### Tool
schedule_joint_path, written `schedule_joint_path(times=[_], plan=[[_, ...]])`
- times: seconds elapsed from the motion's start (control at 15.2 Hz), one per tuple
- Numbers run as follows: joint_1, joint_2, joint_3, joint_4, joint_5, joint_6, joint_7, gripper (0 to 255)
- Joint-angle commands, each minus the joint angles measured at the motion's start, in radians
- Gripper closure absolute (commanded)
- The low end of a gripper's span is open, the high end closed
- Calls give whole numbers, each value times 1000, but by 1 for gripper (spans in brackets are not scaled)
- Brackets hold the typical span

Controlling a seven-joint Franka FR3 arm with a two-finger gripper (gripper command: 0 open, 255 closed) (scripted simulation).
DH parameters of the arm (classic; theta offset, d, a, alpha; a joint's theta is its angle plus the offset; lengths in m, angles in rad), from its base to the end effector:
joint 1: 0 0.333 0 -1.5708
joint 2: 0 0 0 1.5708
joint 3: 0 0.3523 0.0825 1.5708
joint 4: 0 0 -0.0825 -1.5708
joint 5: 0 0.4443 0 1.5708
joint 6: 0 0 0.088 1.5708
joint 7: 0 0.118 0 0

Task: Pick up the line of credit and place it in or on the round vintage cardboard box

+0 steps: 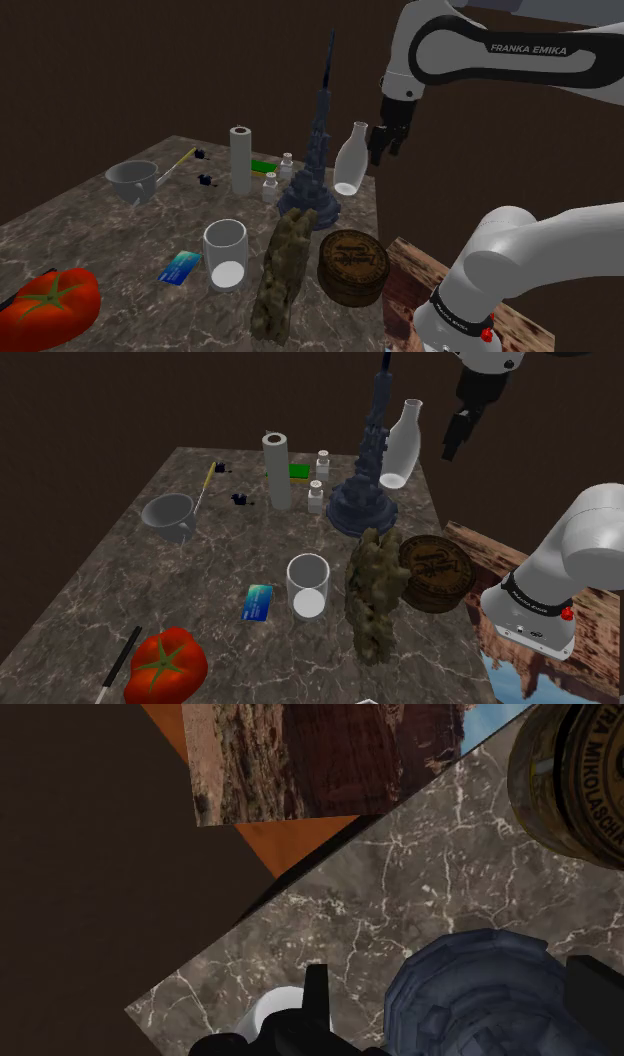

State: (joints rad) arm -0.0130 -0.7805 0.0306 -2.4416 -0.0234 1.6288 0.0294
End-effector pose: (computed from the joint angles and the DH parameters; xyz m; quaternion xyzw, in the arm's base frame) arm 0.3448 0.0053 0.5627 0.9996 -0.0096 -0.0158 0.0227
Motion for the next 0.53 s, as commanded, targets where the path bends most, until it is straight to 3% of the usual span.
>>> schedule_joint_path(times=[0.0, 0.46], plan=[[0, 0, 0, 0, 0, 0, 0, 0], [21, 5, 195, -59, 130, 88, 311, 0]])
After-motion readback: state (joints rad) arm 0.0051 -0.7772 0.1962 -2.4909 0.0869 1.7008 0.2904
